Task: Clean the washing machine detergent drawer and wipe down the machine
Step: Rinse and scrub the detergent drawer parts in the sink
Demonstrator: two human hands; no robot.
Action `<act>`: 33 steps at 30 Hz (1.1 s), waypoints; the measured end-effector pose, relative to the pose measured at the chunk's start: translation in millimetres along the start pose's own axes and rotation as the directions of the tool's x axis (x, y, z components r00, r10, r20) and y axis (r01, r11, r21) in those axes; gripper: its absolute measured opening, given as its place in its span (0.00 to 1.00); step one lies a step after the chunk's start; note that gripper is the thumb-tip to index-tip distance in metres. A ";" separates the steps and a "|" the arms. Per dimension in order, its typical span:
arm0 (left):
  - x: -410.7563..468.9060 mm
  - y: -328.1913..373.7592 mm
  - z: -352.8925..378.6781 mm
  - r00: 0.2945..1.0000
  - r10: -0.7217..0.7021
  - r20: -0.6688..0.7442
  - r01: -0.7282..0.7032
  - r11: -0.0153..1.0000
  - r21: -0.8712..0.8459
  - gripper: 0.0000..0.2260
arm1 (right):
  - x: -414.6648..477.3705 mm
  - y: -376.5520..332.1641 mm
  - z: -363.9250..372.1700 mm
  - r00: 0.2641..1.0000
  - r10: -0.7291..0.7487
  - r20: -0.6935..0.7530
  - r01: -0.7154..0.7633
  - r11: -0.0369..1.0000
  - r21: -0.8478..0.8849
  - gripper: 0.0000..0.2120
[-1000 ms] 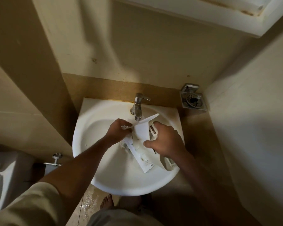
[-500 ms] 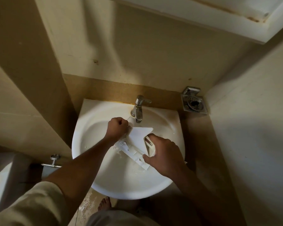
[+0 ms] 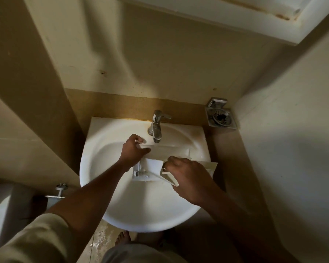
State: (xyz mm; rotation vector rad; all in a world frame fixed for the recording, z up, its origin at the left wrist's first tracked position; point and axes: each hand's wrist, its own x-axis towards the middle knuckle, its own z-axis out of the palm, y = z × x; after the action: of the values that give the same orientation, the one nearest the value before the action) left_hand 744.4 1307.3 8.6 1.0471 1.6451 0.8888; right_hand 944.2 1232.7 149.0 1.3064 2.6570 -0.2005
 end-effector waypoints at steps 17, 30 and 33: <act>-20.5 -29.4 25.6 0.996 -0.083 0.037 0.068 0.954 0.292 0.15 | -18.6 -5.5 9.3 0.540 0.831 -0.135 -0.314 0.348 0.883 0.35; -31.7 -8.2 29.6 0.999 -0.045 0.001 0.045 0.999 -0.003 0.18 | 9.3 -5.2 10.9 0.797 0.594 -0.109 -0.311 0.558 0.770 0.43; -25.4 -4.2 22.4 0.997 0.061 0.040 -0.067 0.982 0.179 0.28 | 3.2 2.0 13.8 0.835 0.538 -0.113 -0.292 0.608 0.738 0.43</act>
State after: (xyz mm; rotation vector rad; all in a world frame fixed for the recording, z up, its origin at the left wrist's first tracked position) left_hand 769.3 1284.0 7.1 1.2389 1.6946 0.7697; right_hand 945.1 1233.7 134.8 2.3497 2.4674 -1.1056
